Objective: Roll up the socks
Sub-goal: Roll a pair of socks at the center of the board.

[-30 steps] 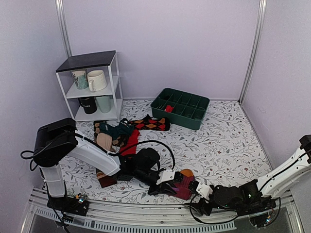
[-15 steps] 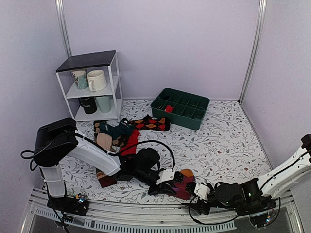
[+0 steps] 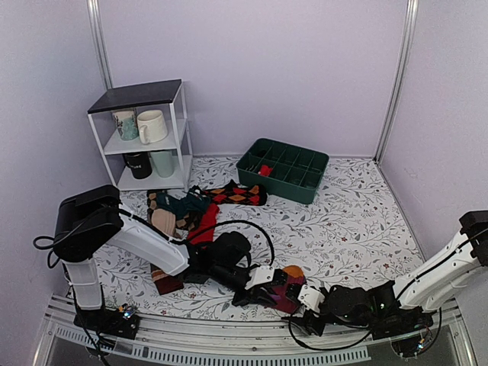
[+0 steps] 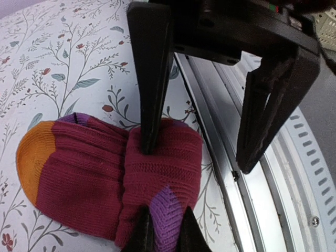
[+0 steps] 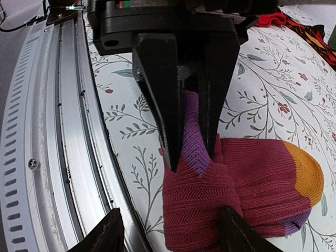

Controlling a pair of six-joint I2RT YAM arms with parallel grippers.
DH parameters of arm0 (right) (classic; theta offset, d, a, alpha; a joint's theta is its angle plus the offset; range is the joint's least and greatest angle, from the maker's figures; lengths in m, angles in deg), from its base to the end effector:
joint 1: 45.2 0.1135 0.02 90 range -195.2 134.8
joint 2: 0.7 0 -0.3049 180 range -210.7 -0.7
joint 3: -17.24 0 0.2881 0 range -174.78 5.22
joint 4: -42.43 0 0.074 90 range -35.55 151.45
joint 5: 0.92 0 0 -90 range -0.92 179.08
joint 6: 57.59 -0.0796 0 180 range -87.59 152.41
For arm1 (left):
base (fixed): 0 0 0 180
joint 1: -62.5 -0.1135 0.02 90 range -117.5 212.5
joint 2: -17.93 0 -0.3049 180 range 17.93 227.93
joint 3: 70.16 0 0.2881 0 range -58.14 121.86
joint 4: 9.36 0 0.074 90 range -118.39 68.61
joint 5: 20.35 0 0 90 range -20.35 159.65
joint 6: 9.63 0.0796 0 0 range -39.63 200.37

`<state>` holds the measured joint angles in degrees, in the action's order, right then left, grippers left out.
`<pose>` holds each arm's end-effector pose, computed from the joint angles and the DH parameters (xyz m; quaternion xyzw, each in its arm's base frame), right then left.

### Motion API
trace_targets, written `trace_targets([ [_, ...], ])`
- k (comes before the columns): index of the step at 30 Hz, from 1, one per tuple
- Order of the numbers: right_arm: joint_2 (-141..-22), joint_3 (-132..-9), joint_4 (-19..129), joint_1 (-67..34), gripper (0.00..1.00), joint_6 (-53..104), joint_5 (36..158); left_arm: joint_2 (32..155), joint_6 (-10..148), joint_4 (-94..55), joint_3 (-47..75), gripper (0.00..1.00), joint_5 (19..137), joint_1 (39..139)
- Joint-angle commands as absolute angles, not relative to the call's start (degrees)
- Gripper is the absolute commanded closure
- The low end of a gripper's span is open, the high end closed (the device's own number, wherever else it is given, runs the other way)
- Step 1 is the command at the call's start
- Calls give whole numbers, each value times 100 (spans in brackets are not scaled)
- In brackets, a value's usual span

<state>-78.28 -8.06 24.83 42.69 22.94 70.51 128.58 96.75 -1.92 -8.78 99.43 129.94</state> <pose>0.0347 0.2525 0.0983 -0.4945 0.7246 0.2497 0.4098 0.1254 -0.4050 0.0851 0.6674 0.5865 -0.3817 0.2548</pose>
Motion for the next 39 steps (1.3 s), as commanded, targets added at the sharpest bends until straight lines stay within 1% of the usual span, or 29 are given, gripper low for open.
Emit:
trace_targets([
  [1,-8261,-994,2983,4228,40,1747,7361,13422,9609,-1629,-1204,100,9638,13009],
  [4,-8493,-1111,3309,4254,45,1298,7404,13400,9596,-1629,-1216,100,9617,13009],
  [6,-8595,-1129,3489,4305,51,1005,7373,13377,9579,-1593,-1237,100,9577,13007],
  [7,-8660,-1143,3573,4312,57,891,7389,13350,9561,-1542,-1262,100,9551,13009],
  [10,-8842,-1174,3766,4313,79,374,7472,13232,9530,-1370,-1345,100,9433,13008],
  [12,-8898,-1154,3801,4313,87,145,7531,13131,9527,-1253,-1373,98,9310,13005],
  [13,-8898,-1135,3813,4313,88,4,7540,13115,9534,-1192,-1390,98,9221,13004],
  [14,-8877,-1112,3823,4313,89,-86,7547,12878,9534,-1084,-1411,93,9115,13008],
  [15,-8845,-1082,3817,4313,90,-148,7545,12760,9550,-988,-1430,76,8984,13009],
  [16,-8802,-1038,3814,4313,91,-247,7539,12616,9598,-896,-1452,64,8878,13008],
  [17,-8765,-996,3793,4313,91,-296,7543,12480,9646,-778,-1476,61,8776,13004],
  [19,-8739,-945,3777,4305,91,-379,7575,12195,9731,-504,-1538,59,8636,13014],
  [22,-8793,-954,3792,4278,92,-506,7663,11740,9824,-17,-1777,58,8555,13021],
  [25,-8713,-875,3823,4156,92,-782,7875,11093,10166,491,-2359,57,8750,13039],
  [27,-8542,-764,3834,4071,92,-1049,8021,10721,10426,744,-2789,52,8831,13046],
  [30,-8299,-565,3858,3834,92,-1521,8378,10431,10592,1038,-3180,50,8953,13059],
  [33,-8110,-384,3814,3795,92,-1893,8579,10637,10785,1308,-3175,50,8929,13094],
  [39,-8104,-319,3806,3765,92,-2226,8626,11506,11313,1661,-2591,49,8930,13117],
])
